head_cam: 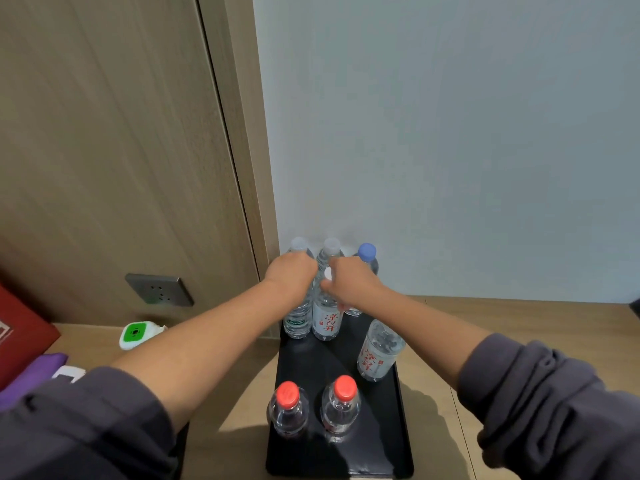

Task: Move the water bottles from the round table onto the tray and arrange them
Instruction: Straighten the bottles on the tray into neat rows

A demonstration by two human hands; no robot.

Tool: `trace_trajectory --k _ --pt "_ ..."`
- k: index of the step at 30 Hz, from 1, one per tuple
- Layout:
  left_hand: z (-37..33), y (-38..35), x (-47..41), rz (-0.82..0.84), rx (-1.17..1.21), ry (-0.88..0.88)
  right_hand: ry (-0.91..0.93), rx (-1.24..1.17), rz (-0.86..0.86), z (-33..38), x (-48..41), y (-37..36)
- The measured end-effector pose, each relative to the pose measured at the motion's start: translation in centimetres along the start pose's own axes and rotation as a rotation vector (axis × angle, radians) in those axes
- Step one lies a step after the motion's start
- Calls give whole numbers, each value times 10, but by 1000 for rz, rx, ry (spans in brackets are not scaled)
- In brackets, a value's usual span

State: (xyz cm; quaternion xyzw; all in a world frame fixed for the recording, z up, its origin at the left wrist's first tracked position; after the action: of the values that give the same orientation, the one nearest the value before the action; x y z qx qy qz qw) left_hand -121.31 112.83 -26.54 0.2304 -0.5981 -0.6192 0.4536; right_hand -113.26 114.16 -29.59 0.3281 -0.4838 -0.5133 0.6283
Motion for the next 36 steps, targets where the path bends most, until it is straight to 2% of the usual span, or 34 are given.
trace_trajectory --k 8,13,18,24,30,36 --pt "-1 -5 4 -15 15 -14 -80 -53 -25 -2 3 -2" --pt "-1 -6 4 -20 25 -5 -83 -54 53 -9 10 1" --pt "-5 -4 5 -34 -8 -6 -50 159 76 -31 35 24" --pt "-5 -6 6 -22 -27 -4 -71 438 288 -61 75 22" --pt "-4 -8 7 -18 -22 6 -108 524 232 -68 83 15" --pt "-5 -6 7 -34 -19 6 -6 526 160 -57 63 22"
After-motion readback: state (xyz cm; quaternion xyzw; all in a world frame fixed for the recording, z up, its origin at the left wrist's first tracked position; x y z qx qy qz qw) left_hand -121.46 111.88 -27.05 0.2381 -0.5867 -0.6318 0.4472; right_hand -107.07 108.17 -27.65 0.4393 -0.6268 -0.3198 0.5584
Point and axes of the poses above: each hand's wrist, its own x-axis away from the middle knuckle, its own y-axis out of the back of the hand, z = x × y, the point moved 9 cm from there along -x, towards the middle knuckle, and after that the axes turned 12 degrees about -y, right-handed, at the moved point
